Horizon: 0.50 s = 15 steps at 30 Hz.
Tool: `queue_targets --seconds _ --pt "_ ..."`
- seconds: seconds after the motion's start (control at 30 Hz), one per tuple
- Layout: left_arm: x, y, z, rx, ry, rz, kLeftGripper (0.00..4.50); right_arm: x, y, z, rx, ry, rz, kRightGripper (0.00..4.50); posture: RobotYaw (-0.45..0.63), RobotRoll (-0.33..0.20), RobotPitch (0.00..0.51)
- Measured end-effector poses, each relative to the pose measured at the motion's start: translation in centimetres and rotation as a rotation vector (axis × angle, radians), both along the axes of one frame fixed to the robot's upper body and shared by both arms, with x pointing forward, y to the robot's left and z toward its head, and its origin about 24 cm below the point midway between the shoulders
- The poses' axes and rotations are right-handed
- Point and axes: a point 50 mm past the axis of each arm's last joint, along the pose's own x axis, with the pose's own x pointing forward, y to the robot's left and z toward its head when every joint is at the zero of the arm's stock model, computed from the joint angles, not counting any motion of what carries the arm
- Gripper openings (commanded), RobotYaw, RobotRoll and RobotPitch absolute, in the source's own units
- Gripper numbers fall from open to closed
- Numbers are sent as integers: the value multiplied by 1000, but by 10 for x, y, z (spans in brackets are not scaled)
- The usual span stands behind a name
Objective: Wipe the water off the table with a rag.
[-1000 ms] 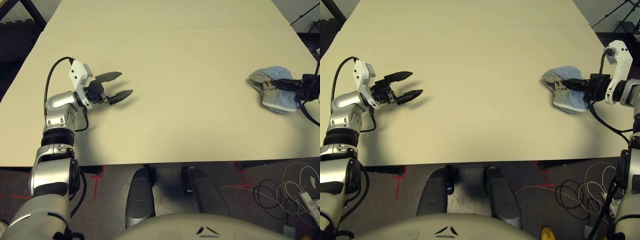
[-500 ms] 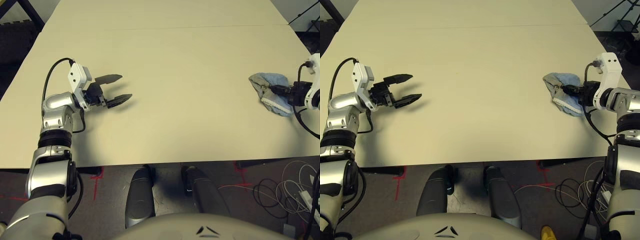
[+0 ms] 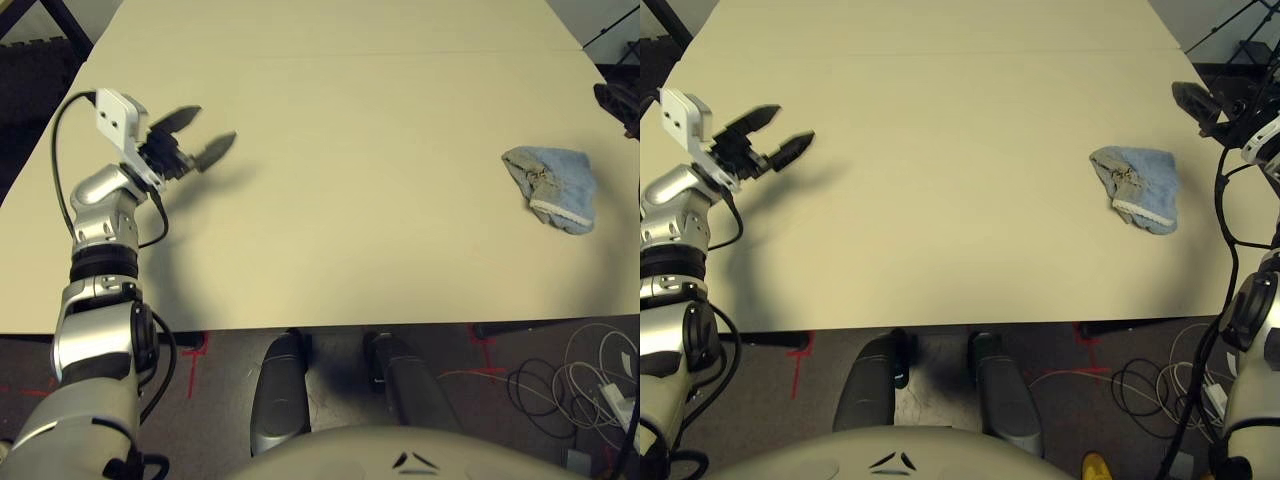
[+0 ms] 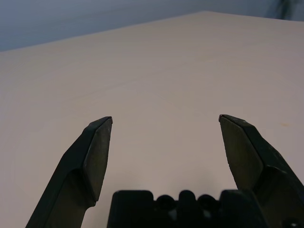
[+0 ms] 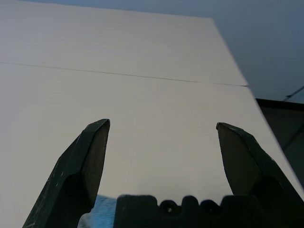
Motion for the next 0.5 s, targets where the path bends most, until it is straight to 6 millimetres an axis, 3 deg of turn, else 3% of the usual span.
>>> queue_targets --seconds 0.23,0.5 --pt "-5 37 5 -67 -2 316 4500 2 -1 -16 -8 -58 -120 4461 142 0 202" --pt "-11 50 -5 -102 -3 435 4500 -3 -6 -33 -21 -97 -255 4461 158 0 191"
